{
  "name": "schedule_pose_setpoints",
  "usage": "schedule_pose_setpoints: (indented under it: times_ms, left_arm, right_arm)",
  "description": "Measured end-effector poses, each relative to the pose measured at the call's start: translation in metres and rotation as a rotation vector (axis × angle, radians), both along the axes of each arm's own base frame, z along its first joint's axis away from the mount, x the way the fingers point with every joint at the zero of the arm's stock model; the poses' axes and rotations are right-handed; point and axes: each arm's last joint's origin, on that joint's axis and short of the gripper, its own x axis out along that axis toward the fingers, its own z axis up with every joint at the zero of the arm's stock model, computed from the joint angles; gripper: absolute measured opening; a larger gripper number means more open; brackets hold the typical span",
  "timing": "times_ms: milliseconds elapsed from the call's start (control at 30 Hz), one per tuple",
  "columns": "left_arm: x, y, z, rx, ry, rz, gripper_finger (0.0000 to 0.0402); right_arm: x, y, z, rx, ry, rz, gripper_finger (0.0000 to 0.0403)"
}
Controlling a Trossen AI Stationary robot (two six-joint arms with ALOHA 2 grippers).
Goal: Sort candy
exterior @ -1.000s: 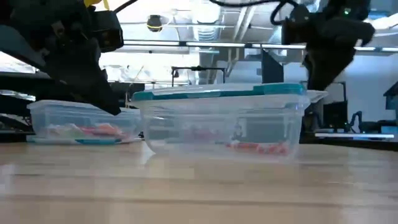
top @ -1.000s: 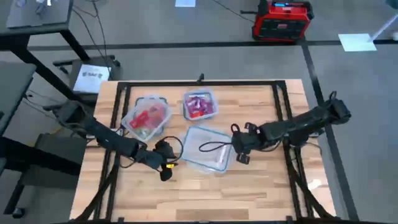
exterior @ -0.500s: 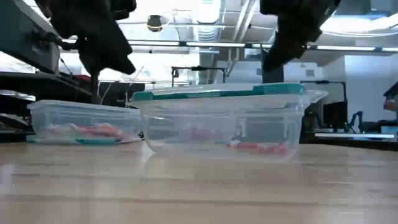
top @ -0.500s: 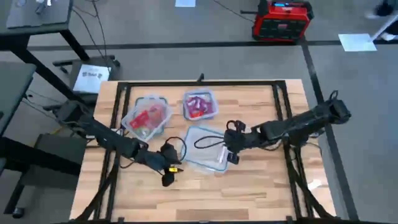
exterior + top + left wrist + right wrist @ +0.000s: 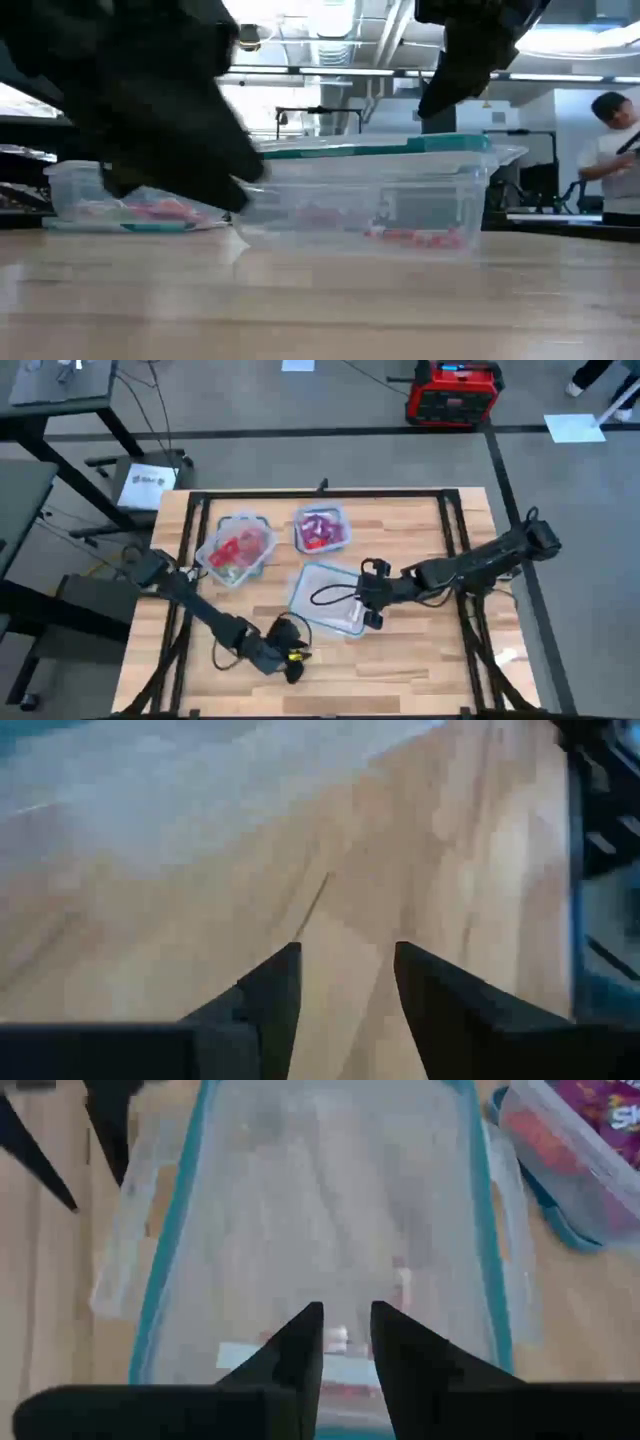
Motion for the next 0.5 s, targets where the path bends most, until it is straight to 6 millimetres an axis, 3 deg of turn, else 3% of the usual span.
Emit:
schedule_pose_setpoints:
  times_ms: [267, 500]
  left_arm:
    - [0.053, -0.004, -0.014, 0.125, -0.048, 0.127, 0.0146]
    - [0.076, -0.014, -0.026, 0.146, -0.06, 0.149, 0.0146]
  right_arm:
    - [0.0, 0.011, -0.009, -0.008, 0.035, 0.032, 0.0074]
    - [0.003, 0.028, -0.03, -0.032, 0.111, 0.078, 0.0074]
